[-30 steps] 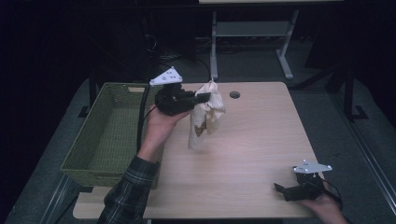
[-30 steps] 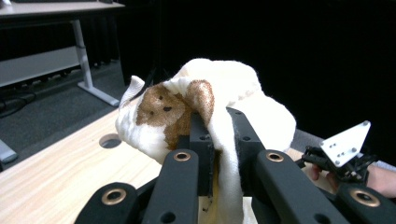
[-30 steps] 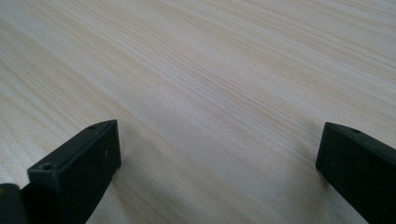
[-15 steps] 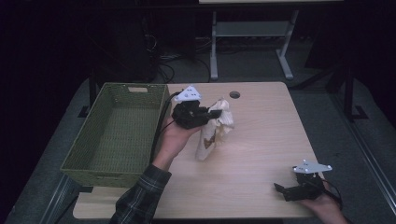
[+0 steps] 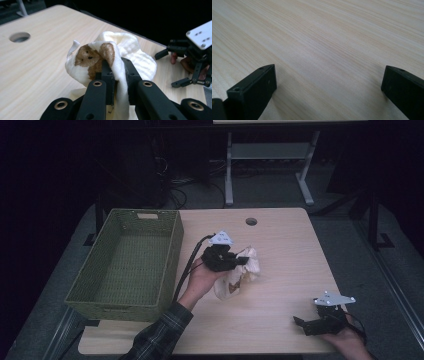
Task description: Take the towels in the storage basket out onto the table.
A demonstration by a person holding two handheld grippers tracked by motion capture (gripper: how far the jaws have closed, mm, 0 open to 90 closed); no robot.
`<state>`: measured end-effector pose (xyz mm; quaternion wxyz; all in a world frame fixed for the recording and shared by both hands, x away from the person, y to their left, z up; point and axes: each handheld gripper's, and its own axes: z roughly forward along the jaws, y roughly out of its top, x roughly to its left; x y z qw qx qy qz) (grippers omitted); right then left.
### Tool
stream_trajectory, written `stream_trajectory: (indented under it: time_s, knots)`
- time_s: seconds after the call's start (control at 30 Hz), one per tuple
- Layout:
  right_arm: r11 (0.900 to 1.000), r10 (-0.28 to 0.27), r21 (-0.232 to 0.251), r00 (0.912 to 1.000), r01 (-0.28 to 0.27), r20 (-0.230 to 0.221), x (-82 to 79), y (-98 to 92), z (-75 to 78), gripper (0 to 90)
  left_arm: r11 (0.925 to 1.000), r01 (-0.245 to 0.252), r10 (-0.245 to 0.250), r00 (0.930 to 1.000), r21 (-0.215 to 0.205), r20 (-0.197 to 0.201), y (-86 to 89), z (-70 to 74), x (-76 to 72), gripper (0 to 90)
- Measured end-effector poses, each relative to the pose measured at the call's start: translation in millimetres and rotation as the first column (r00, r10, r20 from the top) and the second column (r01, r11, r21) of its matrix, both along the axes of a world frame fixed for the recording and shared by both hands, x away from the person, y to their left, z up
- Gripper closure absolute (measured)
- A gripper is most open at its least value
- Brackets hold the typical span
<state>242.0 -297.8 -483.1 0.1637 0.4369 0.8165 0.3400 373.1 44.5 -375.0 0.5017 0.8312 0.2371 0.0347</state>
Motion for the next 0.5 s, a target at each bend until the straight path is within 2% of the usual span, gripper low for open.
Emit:
stream_trajectory:
  time_s: [0.17, 0.5]
  knots:
    - [1.0, 0.0, 0.0, 1.0, 0.0, 0.0, 0.0, 0.0, 0.0, 0.0, 0.9987, 0.03, -0.029, 0.9992, 0.042, -0.029, -12.5, -19.7, 0.0, 81.7]
    - [1.0, 0.002, 0.0, 1.0, -0.002, 0.0, 0.1, -0.1, -0.1, 0.0, 0.9925, 0.08, -0.072, 0.9933, 0.092, -0.091, -34.2, -50.0, -2.9, 81.1]
